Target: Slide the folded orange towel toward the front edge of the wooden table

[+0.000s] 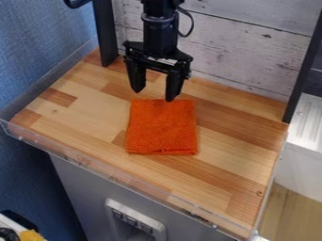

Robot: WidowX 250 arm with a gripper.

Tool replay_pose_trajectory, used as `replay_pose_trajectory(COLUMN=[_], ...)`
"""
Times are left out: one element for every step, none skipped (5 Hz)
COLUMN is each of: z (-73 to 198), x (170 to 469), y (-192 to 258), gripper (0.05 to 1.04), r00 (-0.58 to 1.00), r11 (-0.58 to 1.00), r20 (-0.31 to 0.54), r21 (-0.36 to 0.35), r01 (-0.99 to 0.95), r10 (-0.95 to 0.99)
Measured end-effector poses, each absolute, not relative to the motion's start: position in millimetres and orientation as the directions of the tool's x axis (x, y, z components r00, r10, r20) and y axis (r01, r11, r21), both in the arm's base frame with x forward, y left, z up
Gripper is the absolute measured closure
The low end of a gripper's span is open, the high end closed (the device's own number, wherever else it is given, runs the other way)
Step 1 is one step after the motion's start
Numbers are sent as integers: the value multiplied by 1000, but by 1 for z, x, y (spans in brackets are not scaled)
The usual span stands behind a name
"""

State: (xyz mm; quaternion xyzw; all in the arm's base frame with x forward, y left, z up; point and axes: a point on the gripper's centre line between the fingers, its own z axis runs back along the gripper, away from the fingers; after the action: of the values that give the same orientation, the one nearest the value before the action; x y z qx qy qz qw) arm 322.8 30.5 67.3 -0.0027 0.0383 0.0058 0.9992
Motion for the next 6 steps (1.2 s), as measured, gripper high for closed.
replay_pose_trajectory(z=[67, 63, 59, 56, 49, 40], x=[323, 321, 319, 319, 321, 318], y=[31, 30, 22, 18, 18, 16], gripper=[85, 85, 113, 404, 705, 909], r00=[994, 976, 938, 884, 821, 763], r11=[997, 978, 940, 884, 821, 763], r20=[-77, -73, -64, -23, 11, 32], r21=[-1, 6, 9, 5, -8, -17], r01=[-83, -207, -341, -467, -571, -646], r10=[82, 207, 340, 467, 571, 646])
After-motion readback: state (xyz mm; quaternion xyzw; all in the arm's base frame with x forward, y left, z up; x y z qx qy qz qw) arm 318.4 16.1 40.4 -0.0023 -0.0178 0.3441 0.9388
